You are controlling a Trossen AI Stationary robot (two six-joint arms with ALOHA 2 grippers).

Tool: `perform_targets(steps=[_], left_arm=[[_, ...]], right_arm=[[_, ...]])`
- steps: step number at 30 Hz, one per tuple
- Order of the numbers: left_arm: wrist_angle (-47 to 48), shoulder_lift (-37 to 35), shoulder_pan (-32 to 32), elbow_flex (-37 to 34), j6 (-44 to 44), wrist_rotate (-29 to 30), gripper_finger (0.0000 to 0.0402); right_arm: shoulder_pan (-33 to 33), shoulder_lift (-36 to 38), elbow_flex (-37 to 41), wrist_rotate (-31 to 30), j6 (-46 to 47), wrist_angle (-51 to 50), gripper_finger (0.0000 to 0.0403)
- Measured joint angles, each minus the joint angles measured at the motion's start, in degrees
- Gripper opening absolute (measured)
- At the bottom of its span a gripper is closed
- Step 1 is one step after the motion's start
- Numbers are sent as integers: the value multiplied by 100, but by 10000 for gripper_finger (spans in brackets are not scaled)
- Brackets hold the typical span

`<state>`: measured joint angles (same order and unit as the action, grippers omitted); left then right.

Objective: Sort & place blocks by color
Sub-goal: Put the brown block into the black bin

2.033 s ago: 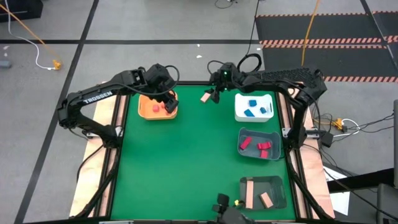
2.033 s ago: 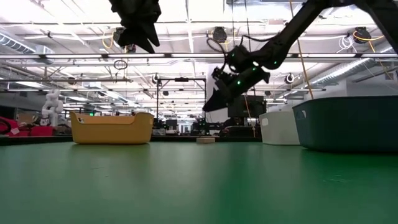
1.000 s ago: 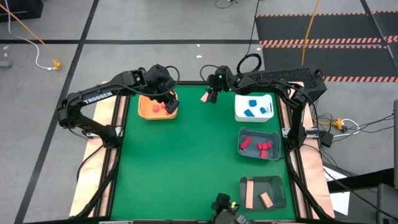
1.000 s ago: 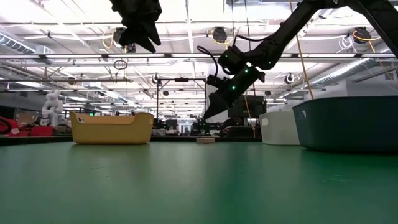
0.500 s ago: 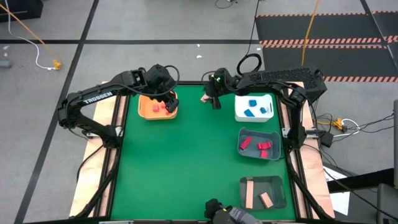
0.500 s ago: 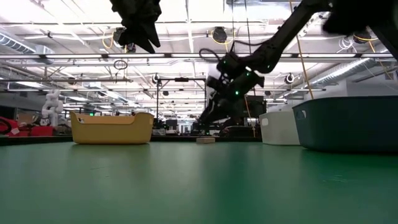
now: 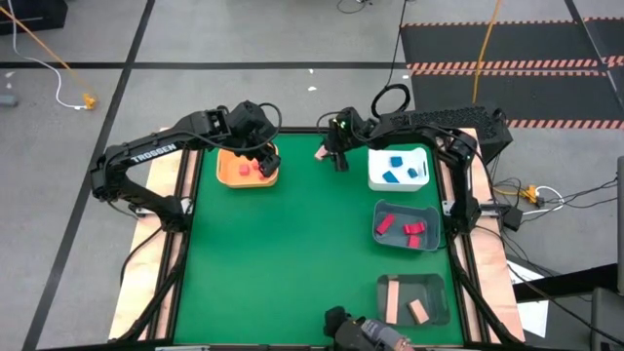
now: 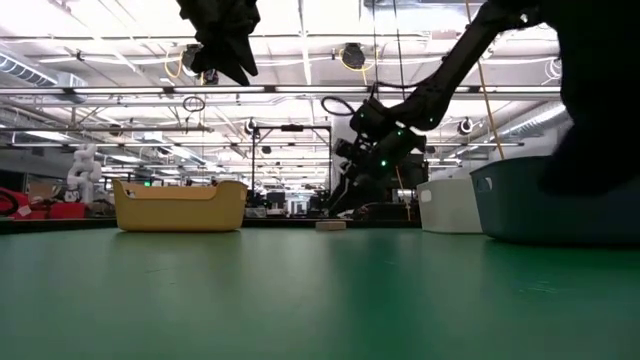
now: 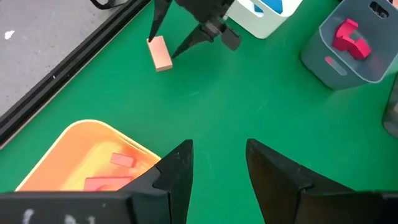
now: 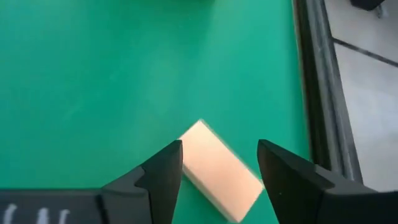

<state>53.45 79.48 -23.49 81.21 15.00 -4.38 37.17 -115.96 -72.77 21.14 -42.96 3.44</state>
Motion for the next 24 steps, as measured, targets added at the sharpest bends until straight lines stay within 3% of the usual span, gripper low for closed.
perform_targets(steps=[3, 8, 13, 17, 19, 24], left_arm=[[-2, 0, -8, 0, -24, 2, 150], [-3, 0, -11, 0, -6, 6, 150], [3, 0, -11, 0, -101, 4, 150], [68, 0, -11, 0, -165, 6, 150], [85, 0, -17, 0, -180, 7, 150], [86, 0, -106, 0, -267, 6, 150]], right_arm=[[13, -124, 9, -190, -129, 6, 196], [-117, -140, 4, -864, 76, 895, 195], [-239, -109, 2, -1392, 1302, 1529, 194], [-280, -103, 2, -1907, 1369, 1500, 194], [-276, -103, 2, -1918, 1368, 1257, 194], [-232, -105, 2, -954, 1332, 439, 194]])
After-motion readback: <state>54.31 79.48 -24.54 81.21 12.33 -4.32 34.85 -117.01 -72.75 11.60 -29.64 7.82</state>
